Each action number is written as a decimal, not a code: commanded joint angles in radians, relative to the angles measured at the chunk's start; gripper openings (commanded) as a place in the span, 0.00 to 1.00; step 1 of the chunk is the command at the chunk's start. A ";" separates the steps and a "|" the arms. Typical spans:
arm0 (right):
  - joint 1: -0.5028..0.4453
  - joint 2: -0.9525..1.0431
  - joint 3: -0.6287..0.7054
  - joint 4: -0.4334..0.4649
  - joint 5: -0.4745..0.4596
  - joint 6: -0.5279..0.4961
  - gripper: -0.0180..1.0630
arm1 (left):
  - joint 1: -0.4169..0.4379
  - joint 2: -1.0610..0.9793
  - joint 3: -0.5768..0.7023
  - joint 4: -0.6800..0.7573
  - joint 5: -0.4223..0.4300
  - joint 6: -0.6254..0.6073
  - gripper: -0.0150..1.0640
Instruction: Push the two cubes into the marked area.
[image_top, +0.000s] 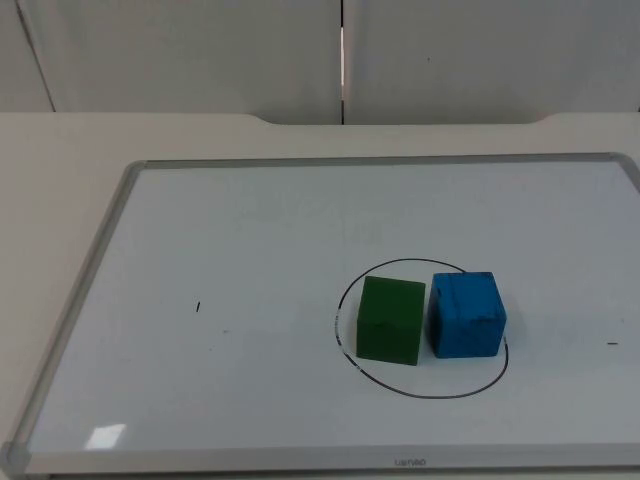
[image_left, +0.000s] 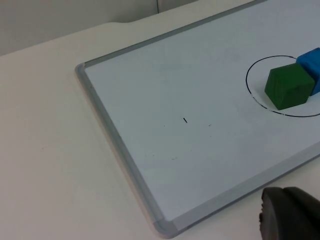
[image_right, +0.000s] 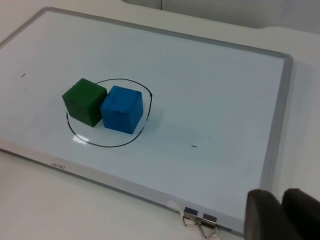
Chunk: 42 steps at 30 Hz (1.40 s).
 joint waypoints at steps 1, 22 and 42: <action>-0.002 -0.002 0.009 -0.001 -0.013 -0.013 0.15 | -0.004 -0.004 0.003 -0.010 -0.001 0.002 0.01; -0.002 -0.002 0.009 -0.005 -0.013 -0.015 0.88 | -0.004 -0.004 0.003 -0.010 -0.001 0.002 0.01; -0.002 -0.002 0.009 -0.005 -0.013 -0.015 0.99 | -0.004 -0.004 0.003 -0.010 -0.001 0.002 0.01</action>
